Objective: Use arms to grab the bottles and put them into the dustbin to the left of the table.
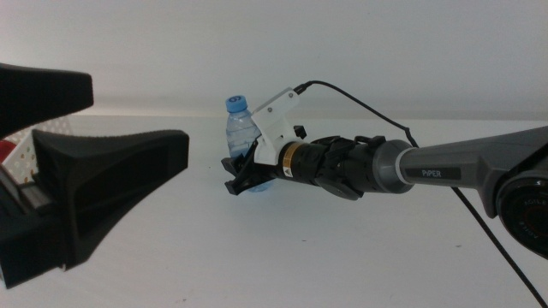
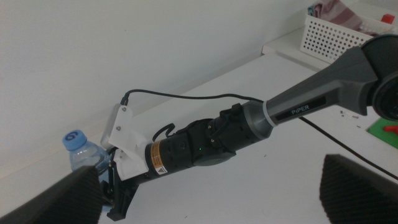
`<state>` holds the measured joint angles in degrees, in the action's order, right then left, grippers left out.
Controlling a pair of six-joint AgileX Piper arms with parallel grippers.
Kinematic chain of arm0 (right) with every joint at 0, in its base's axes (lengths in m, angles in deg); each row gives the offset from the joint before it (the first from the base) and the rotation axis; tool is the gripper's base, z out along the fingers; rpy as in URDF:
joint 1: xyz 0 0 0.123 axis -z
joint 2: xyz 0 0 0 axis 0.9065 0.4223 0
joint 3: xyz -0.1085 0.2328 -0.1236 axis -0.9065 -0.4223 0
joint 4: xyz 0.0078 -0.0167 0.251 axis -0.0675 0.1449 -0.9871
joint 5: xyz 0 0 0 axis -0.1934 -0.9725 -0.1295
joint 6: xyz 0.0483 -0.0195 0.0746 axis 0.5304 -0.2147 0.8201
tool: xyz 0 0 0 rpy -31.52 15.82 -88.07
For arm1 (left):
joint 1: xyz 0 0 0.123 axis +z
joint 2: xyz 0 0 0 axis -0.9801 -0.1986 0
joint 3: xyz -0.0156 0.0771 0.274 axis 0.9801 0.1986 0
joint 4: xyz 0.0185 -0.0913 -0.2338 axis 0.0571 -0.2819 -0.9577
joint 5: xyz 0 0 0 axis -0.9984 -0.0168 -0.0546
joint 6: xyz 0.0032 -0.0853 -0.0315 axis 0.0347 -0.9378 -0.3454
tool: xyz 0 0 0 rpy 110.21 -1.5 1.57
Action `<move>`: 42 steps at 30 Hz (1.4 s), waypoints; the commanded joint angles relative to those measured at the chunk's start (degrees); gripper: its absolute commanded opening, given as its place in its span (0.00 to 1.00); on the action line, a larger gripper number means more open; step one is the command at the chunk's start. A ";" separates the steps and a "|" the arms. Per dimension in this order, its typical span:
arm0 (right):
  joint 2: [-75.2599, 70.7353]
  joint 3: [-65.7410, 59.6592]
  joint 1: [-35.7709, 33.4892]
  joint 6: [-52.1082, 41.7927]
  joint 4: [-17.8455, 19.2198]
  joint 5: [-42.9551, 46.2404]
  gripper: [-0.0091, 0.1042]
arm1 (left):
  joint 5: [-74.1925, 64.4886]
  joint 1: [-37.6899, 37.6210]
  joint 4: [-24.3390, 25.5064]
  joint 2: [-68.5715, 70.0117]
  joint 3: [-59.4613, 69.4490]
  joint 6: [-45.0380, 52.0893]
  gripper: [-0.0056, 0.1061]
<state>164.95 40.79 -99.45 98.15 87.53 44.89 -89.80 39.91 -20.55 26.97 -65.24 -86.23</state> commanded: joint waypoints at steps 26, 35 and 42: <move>-21.31 -23.86 -0.20 11.75 8.61 -3.75 0.85 | 1.05 -0.42 -0.25 0.21 0.32 -0.01 0.89; -46.49 -40.49 -0.20 22.86 8.36 -18.80 0.85 | 1.05 -0.42 -0.25 0.21 0.32 -0.01 0.89; -69.16 -41.38 -2.50 8.08 -7.61 -39.29 0.84 | 1.05 -0.42 -0.25 0.21 0.32 -0.01 0.89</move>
<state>100.06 -1.03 -101.17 112.34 85.04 11.36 -89.80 39.91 -20.55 26.97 -65.24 -86.19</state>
